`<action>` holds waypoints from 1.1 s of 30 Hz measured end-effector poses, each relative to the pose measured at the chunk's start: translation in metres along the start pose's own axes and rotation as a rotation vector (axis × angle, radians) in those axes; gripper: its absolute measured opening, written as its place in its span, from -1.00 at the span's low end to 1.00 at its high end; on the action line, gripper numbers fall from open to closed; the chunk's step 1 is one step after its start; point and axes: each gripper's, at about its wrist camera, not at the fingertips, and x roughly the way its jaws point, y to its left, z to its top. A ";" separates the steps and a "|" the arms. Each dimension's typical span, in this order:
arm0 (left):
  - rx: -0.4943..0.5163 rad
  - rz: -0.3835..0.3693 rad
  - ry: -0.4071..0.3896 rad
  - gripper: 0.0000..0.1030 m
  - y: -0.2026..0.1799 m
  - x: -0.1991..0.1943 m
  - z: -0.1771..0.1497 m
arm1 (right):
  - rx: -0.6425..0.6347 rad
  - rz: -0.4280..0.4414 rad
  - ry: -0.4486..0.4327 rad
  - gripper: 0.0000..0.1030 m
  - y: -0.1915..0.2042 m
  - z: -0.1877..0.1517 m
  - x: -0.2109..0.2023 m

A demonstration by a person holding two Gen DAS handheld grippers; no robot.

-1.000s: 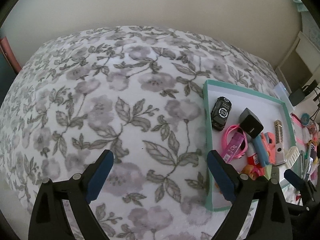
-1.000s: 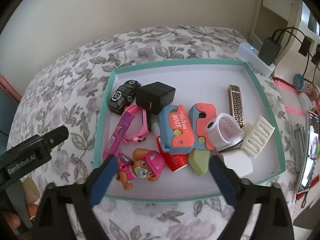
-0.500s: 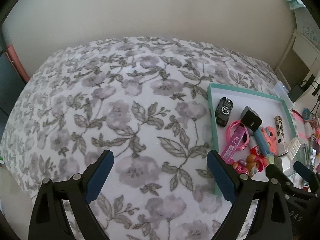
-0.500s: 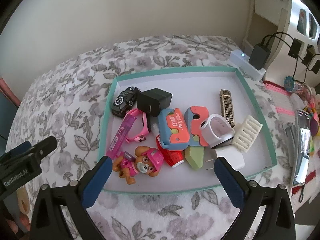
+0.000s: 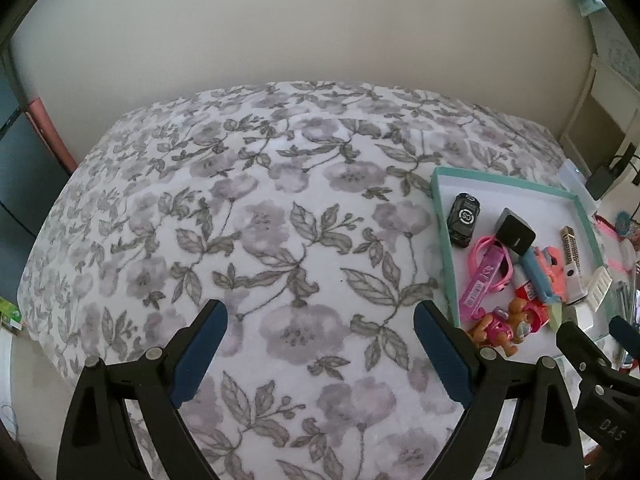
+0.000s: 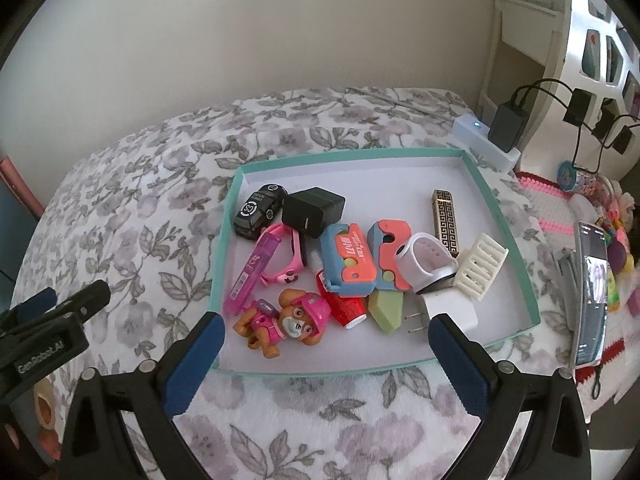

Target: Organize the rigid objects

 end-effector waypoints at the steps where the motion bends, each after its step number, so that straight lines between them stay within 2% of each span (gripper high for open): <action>1: -0.002 -0.010 0.000 0.84 0.000 -0.001 0.000 | 0.000 0.000 -0.001 1.00 0.000 0.000 -0.001; 17: 0.044 0.000 -0.016 0.84 -0.005 -0.006 -0.005 | -0.015 -0.004 -0.010 1.00 0.003 -0.003 -0.007; 33: 0.050 0.018 0.013 0.84 -0.004 0.000 -0.008 | -0.013 -0.002 -0.016 1.00 0.001 -0.003 -0.008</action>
